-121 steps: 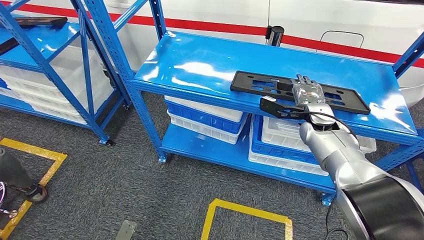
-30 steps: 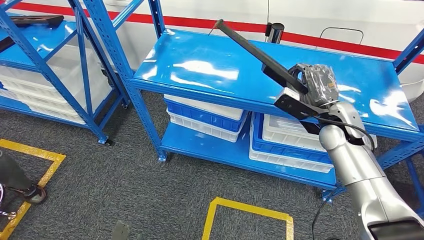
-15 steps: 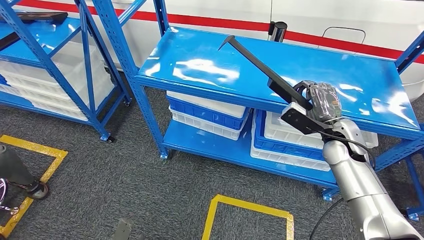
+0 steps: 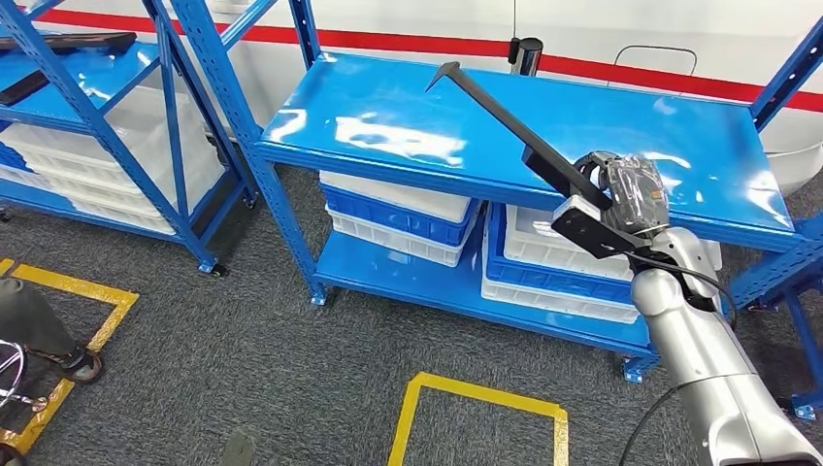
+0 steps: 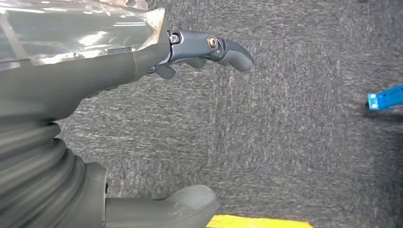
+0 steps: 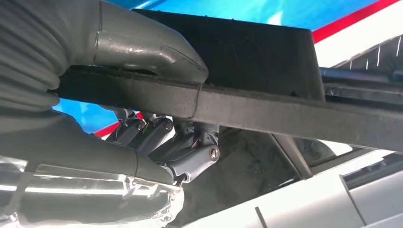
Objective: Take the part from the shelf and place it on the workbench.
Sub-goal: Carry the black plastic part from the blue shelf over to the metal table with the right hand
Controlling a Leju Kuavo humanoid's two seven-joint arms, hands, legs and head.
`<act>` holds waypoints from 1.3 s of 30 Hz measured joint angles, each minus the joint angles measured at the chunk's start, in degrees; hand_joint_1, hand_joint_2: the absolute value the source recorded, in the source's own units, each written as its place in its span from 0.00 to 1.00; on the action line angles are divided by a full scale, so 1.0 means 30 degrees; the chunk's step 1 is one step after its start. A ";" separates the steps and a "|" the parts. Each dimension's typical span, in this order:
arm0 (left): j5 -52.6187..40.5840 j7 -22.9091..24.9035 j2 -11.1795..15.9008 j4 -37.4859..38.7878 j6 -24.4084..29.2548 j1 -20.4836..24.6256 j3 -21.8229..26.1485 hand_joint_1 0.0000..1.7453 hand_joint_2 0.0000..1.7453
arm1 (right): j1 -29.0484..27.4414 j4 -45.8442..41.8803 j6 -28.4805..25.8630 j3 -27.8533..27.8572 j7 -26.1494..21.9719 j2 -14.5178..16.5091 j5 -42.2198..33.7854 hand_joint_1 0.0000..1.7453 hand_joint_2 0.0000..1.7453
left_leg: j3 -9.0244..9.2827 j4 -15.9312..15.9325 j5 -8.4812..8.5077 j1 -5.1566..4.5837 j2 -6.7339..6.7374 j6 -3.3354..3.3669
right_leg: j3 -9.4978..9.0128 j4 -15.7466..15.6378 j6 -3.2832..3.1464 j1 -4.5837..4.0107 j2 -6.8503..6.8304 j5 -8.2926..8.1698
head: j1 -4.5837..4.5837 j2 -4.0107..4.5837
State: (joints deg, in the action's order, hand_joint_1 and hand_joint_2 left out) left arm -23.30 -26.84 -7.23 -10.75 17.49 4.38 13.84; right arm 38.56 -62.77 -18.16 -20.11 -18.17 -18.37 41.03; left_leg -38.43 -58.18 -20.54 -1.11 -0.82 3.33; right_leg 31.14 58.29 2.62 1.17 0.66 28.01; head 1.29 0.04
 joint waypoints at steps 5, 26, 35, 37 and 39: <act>-0.0044 0.0197 0.0088 0.0000 0.0113 -0.0004 0.0000 0.00 1.00 | -0.0058 -0.0147 -0.0031 0.0213 -0.0401 -0.0118 -0.0144 0.98 1.00 | -0.0175 -0.2531 -0.2828 0.0306 0.0146 -0.0568 | 0.1085 -0.0030 -0.0603 0.0132 -0.0181 -0.1077 | 0.0051 0.0000; -0.0031 0.0341 0.0150 0.0000 0.0224 -0.0011 0.0029 0.00 1.00 | 0.0290 -0.0284 0.0280 0.0596 -0.0480 -0.0515 -0.0213 0.98 1.00 | -0.0989 -0.1057 -0.1051 0.0175 0.0179 -0.0532 | -0.0214 -0.0379 -0.0774 0.0164 -0.0314 -0.0069 | 0.0035 0.0000; -0.0007 0.0345 0.0146 0.0000 0.0217 0.0044 0.0035 0.00 1.00 | 0.0524 -0.0208 0.0284 0.0625 -0.0571 -0.0510 -0.0257 0.98 1.00 | 0.2329 -0.1034 -0.2688 0.0767 0.0170 -0.1059 | 0.1588 -0.0224 -0.0300 0.0167 -0.0327 -0.1702 | 0.0080 0.0000; -0.0007 0.0348 0.0148 0.0000 0.0211 0.0090 0.0035 0.00 1.00 | 0.0648 -0.0209 0.0282 0.0648 -0.0567 -0.0537 -0.0244 0.98 1.00 | 0.2963 0.0118 -0.2876 0.0604 0.0115 -0.0804 | 0.1670 -0.0316 0.0048 0.0157 -0.0358 -0.2031 | 0.0047 0.0000; -0.0007 0.0348 0.0142 0.0002 0.0200 0.0091 0.0036 0.00 1.00 | 0.0667 -0.0208 0.0282 0.0654 -0.0562 -0.0579 -0.0226 0.98 1.00 | 0.2720 0.0280 -0.2468 0.0490 0.0145 -0.0409 | 0.1818 -0.0369 0.0333 0.0156 -0.0367 -0.2184 | 0.0024 0.0000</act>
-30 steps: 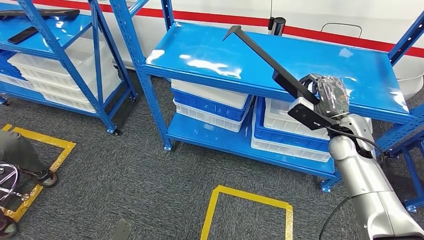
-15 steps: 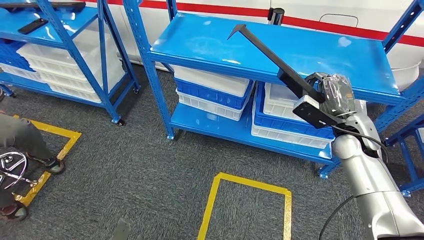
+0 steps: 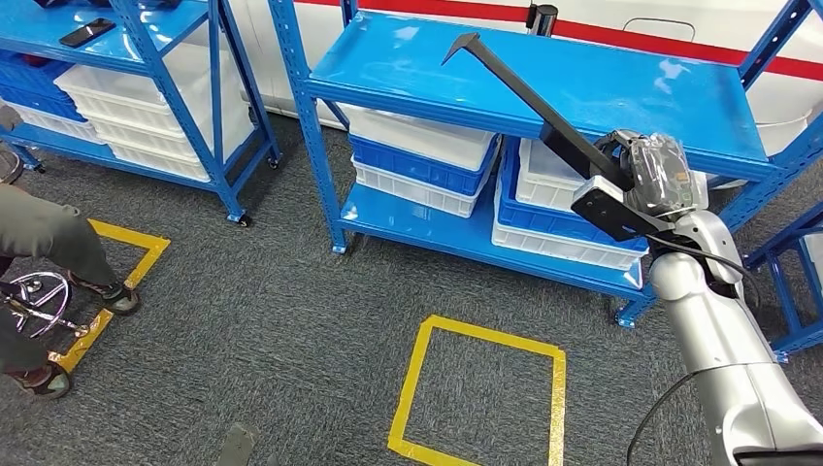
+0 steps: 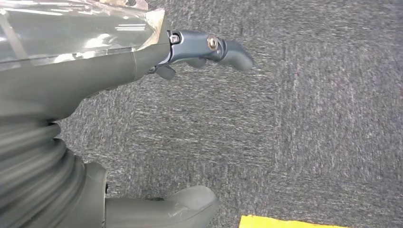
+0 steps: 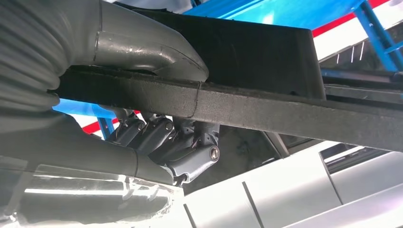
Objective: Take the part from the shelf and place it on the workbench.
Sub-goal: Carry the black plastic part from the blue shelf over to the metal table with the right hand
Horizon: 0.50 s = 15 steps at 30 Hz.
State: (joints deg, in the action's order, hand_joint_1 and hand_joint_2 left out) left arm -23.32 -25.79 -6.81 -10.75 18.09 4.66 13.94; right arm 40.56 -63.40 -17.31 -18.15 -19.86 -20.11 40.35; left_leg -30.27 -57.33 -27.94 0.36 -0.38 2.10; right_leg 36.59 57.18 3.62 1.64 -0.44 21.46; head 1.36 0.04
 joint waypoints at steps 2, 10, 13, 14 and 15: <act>0.0000 0.0002 0.0000 0.0000 -0.0007 0.0004 0.0015 0.00 1.00 | -0.0025 0.0004 -0.0002 0.0031 0.0013 -0.0073 0.0020 0.98 1.00 | -0.0420 0.0183 0.0566 -0.0025 0.0077 0.0402 | 0.0555 0.0868 -0.0090 -0.0025 0.0029 0.0943 | -0.0045 0.0000; -0.0084 0.0062 -0.0025 -0.0002 -0.0035 0.0013 0.0078 0.00 1.00 | -0.0064 0.0000 -0.0007 0.0149 0.0100 -0.0169 0.0158 0.98 1.00 | -0.2855 0.0061 0.2510 -0.0210 0.0127 0.0481 | -0.1249 0.3000 0.0348 -0.0089 0.0100 0.2545 | -0.0120 0.0000; -0.0193 0.0075 -0.0024 -0.0002 -0.0035 0.0011 0.0080 0.00 1.00 | -0.0147 -0.0080 -0.0018 0.0248 0.0137 -0.0200 0.0195 0.98 1.00 | -0.3219 -0.0002 0.3105 -0.0292 0.0091 0.0183 | -0.3201 -0.0172 -0.0138 -0.0347 0.0134 0.3161 | -0.0093 0.0002; -0.0213 0.0087 -0.0020 -0.0002 -0.0035 -0.0002 0.0080 0.00 1.00 | -0.0203 -0.0098 -0.0022 0.0273 0.0146 -0.0224 0.0198 0.98 1.00 | -0.3240 0.0065 0.3306 -0.0296 0.0080 0.0081 | -0.3109 -0.0293 -0.0319 -0.0380 0.0139 0.3136 | -0.0071 0.0002; -0.0219 0.0100 -0.0009 -0.0002 -0.0035 -0.0017 0.0080 0.00 1.00 | -0.0250 -0.0100 -0.0022 0.0284 0.0155 -0.0242 0.0200 0.98 1.00 | -0.3302 0.0086 0.3336 -0.0262 0.0065 -0.0024 | -0.2964 -0.0271 -0.0480 -0.0263 0.0110 0.2964 | -0.0067 0.0002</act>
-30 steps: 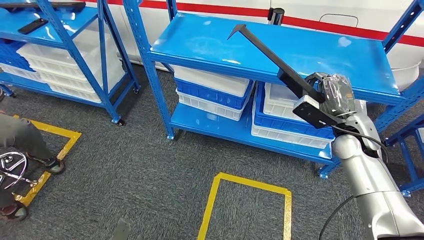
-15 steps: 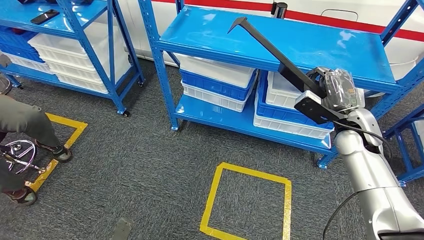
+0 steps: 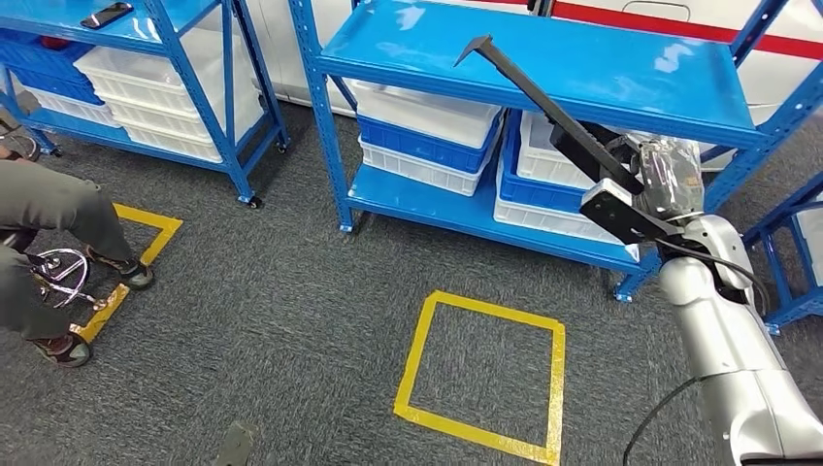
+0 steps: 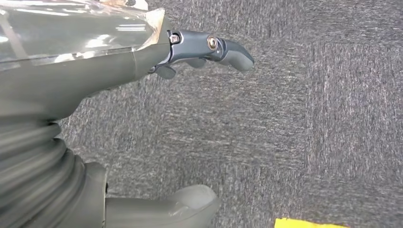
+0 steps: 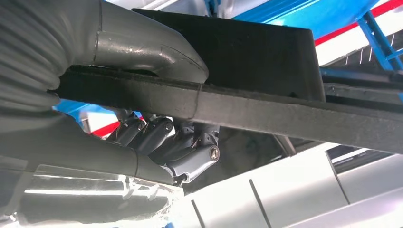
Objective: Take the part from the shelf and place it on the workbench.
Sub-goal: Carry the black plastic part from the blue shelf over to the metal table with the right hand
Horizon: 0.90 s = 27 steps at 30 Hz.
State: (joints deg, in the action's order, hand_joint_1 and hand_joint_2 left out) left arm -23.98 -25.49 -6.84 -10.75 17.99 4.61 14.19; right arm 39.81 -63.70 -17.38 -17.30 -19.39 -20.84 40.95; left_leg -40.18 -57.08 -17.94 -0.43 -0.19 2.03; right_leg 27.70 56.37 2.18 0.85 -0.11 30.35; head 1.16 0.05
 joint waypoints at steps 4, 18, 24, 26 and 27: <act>-0.0013 0.0046 0.0038 0.0000 0.0000 -0.0038 0.0000 0.00 1.00 | -0.0174 -0.0076 -0.0018 0.0058 0.0015 -0.0015 0.0004 0.98 1.00 | -0.1079 -0.3088 -0.3323 0.0243 -0.0009 -0.0513 | 0.0747 0.0002 -0.0718 0.0251 -0.0091 -0.1014 | 0.0076 -0.0002; -0.0005 0.0069 0.0071 0.0000 -0.0029 0.0095 0.0009 0.00 1.00 | -0.0859 -0.0536 -0.0073 0.0461 0.0048 -0.0129 -0.0049 0.98 1.00 | 0.2948 0.0383 -0.2514 0.0338 0.0086 0.0430 | 0.3537 0.1311 0.0334 0.0242 -0.0101 -0.1724 | -0.0007 -0.0002; -0.0024 0.0060 0.0051 0.0000 -0.0164 0.0086 0.0022 0.00 1.00 | -0.1600 -0.0703 -0.0166 0.0650 0.0078 -0.0129 -0.0069 0.98 1.00 | 0.1169 0.0307 -0.1144 0.0293 0.0124 0.0410 | 0.3381 0.5167 0.0791 0.0319 -0.0010 -0.0263 | -0.0100 -0.0002; -0.0029 0.0064 0.0064 0.0000 -0.0171 0.0094 0.0022 0.00 1.00 | -0.1647 -0.0834 -0.0168 0.0698 0.0111 -0.0113 -0.0089 0.98 1.00 | 0.0663 0.0166 -0.0782 0.0289 0.0131 0.0180 | 0.1418 0.2432 0.1015 0.0382 0.0010 -0.0637 | -0.0133 -0.0002; -0.0029 0.0066 0.0075 0.0000 -0.0171 0.0094 0.0022 0.00 1.00 | -0.1647 -0.0909 -0.0157 0.0736 0.0144 -0.0100 -0.0109 0.98 1.00 | 0.0470 0.0102 -0.0581 0.0243 0.0131 0.0059 | 0.0666 0.1229 0.0960 0.0333 0.0043 -0.0540 | -0.0133 -0.0002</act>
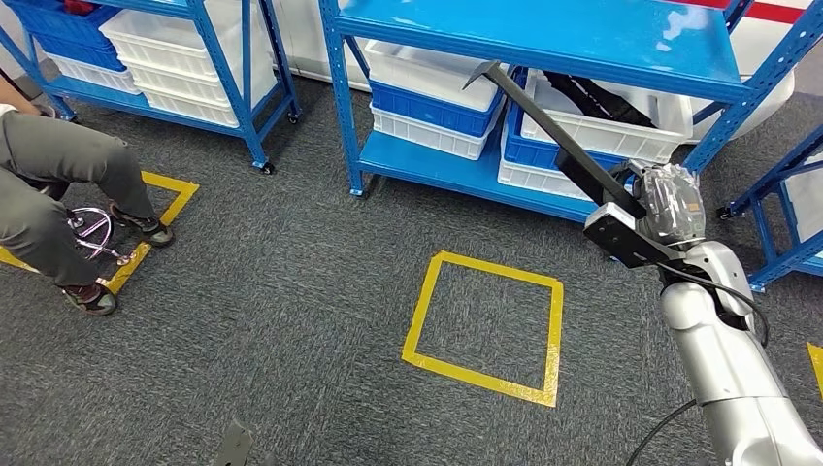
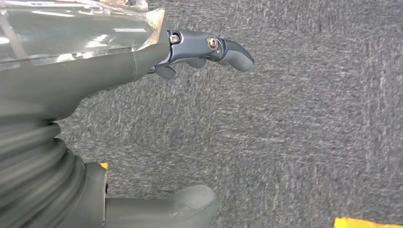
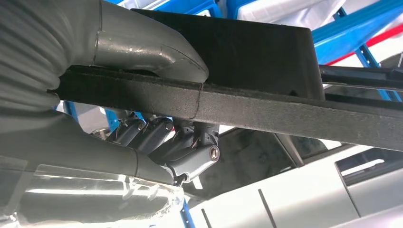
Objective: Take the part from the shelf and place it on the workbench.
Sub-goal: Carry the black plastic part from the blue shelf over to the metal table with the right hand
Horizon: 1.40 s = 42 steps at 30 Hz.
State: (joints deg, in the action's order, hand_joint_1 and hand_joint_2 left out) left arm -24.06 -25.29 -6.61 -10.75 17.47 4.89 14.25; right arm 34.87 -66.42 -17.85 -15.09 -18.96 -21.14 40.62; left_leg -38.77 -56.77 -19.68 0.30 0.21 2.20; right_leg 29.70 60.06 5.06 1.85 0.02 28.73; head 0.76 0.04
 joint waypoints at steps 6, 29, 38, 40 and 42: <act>0.0005 0.0020 0.0122 0.0000 -0.0004 -0.0051 0.0005 0.00 1.00 | -0.0059 -0.0098 0.0239 0.0116 0.0095 0.0124 -0.0058 0.98 1.00 | -0.1048 -0.1391 -0.0914 -0.0059 -0.0108 -0.0500 | 0.0270 -0.0651 -0.0793 0.0167 -0.0008 -0.0199 | 0.0118 0.0000; -0.0097 0.0018 0.0038 -0.0029 0.0002 0.0107 0.0046 0.00 1.00 | 0.0655 0.0051 0.0778 0.0479 -0.0158 -0.0164 -0.0337 0.98 1.00 | -0.0263 0.0462 0.0601 0.0188 0.0176 0.0113 | 0.0935 0.2083 0.0636 0.0360 0.0014 -0.0181 | -0.0072 0.0000; -0.0117 -0.0264 0.0040 -0.0018 0.0038 -0.0061 0.0056 0.00 1.00 | 0.1489 0.0548 0.0691 0.0204 -0.0324 0.0076 0.0162 0.98 1.00 | -0.2280 -0.2939 -0.1597 0.0314 0.0017 -0.0645 | 0.0573 -0.0292 -0.1230 0.0321 -0.0099 0.0033 | 0.0186 0.0000; -0.0162 -0.0282 0.0033 -0.0013 0.0009 -0.0069 0.0053 0.00 1.00 | 0.1622 0.0618 0.0570 0.0177 -0.0317 0.0100 0.0262 0.98 1.00 | -0.2812 -0.5563 -0.2854 0.0320 -0.0021 -0.0672 | 0.1047 -0.0272 -0.1358 0.0237 -0.0192 -0.0356 | 0.0211 0.0000; -0.0208 -0.0271 0.0033 -0.0009 -0.0004 -0.0069 0.0051 0.00 1.00 | 0.1618 0.0682 0.0435 0.0166 -0.0291 0.0089 0.0383 0.98 1.00 | -0.2229 -0.6017 -0.2657 0.0316 -0.0010 -0.0563 | 0.1427 -0.0263 -0.1325 0.0170 -0.0316 -0.0653 | 0.0213 0.0000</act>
State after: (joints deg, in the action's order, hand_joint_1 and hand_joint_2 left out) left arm -24.69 -26.11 -6.51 -10.78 17.46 4.68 14.40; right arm 39.72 -64.38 -16.54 -14.60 -19.83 -20.87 41.77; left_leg -45.45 -74.82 -27.65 1.25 0.17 0.51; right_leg 33.98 59.27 1.09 2.36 -0.93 26.77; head 1.40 0.04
